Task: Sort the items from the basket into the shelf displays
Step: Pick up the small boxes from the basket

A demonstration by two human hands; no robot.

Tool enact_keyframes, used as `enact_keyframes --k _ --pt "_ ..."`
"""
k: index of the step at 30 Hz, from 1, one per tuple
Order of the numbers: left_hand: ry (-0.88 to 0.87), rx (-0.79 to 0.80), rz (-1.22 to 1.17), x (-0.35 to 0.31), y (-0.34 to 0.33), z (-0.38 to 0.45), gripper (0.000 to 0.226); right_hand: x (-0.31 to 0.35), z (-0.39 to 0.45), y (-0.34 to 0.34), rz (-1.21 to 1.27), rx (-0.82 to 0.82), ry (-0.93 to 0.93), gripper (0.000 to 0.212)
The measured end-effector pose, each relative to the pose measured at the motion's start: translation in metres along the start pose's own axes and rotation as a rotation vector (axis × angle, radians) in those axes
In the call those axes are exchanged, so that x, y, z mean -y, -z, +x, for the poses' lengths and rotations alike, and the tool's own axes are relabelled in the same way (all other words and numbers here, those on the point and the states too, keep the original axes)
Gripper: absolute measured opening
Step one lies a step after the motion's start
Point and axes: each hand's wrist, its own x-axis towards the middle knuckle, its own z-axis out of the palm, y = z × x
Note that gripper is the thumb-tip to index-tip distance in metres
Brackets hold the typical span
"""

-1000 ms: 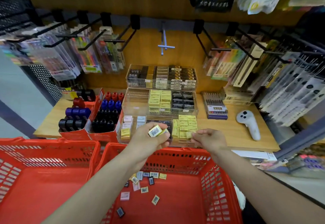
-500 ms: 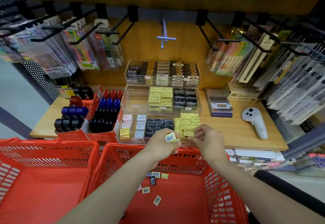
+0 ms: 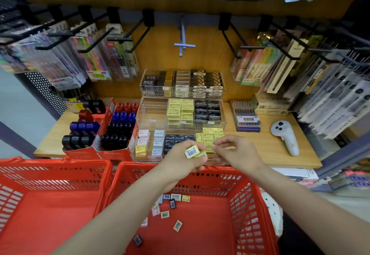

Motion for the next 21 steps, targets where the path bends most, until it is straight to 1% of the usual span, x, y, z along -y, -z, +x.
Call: enact_keyframes --k 1,2,3,4,5,7,8,9,11,12,15,17,19,20,21 --pt "-0.022 0.034 -0.024 -0.005 -0.001 -0.006 0.02 0.011 -0.009 0.006 0.188 0.136 -0.075 0.018" --pt "-0.054 0.062 -0.015 -0.009 -0.002 -0.012 0.021 0.02 -0.019 0.011 0.319 0.267 -0.129 0.024" --pt "-0.094 0.085 0.019 -0.013 -0.004 -0.019 0.022 0.026 -0.027 0.015 0.38 0.367 -0.152 0.03" --pt "-0.137 0.105 0.066 -0.017 -0.005 -0.024 0.023 0.03 -0.036 0.017 0.416 0.426 -0.157 0.034" --pt "-0.174 0.12 0.113 -0.02 -0.005 -0.03 0.024 0.033 -0.043 0.018 0.445 0.446 -0.155 0.035" --pt "-0.211 0.131 0.169 -0.025 -0.006 -0.037 0.023 0.036 -0.052 0.017 0.479 0.411 -0.168 0.034" --pt "-0.205 0.141 0.156 -0.025 -0.005 -0.04 0.022 0.036 -0.055 0.016 0.476 0.377 -0.179 0.033" --pt "-0.176 0.159 0.099 -0.026 -0.005 -0.042 0.022 0.036 -0.056 0.014 0.446 0.343 -0.183 0.032" --pt "-0.049 0.198 -0.135 -0.025 -0.004 -0.044 0.024 0.033 -0.057 0.014 0.377 0.286 -0.176 0.029" --pt "0.021 0.191 -0.256 -0.024 -0.003 -0.043 0.026 0.031 -0.055 0.016 0.378 0.269 -0.176 0.027" --pt "0.171 0.039 -0.486 -0.021 0.003 -0.037 0.025 0.021 -0.044 0.028 0.506 0.169 -0.206 0.029" --pt "0.228 -0.042 -0.577 -0.022 0.009 -0.031 0.022 0.011 -0.031 0.037 0.52 0.049 -0.204 0.021" --pt "0.268 -0.076 -0.676 -0.024 0.012 -0.026 0.023 -0.001 -0.018 0.041 0.403 -0.067 -0.14 0.009" --pt "0.285 -0.081 -0.72 -0.025 0.013 -0.024 0.024 -0.008 -0.012 0.041 0.286 -0.117 -0.09 0.006" --pt "0.297 -0.081 -0.75 -0.025 0.013 -0.021 0.026 -0.015 -0.006 0.04 0.148 -0.153 -0.044 0.007"
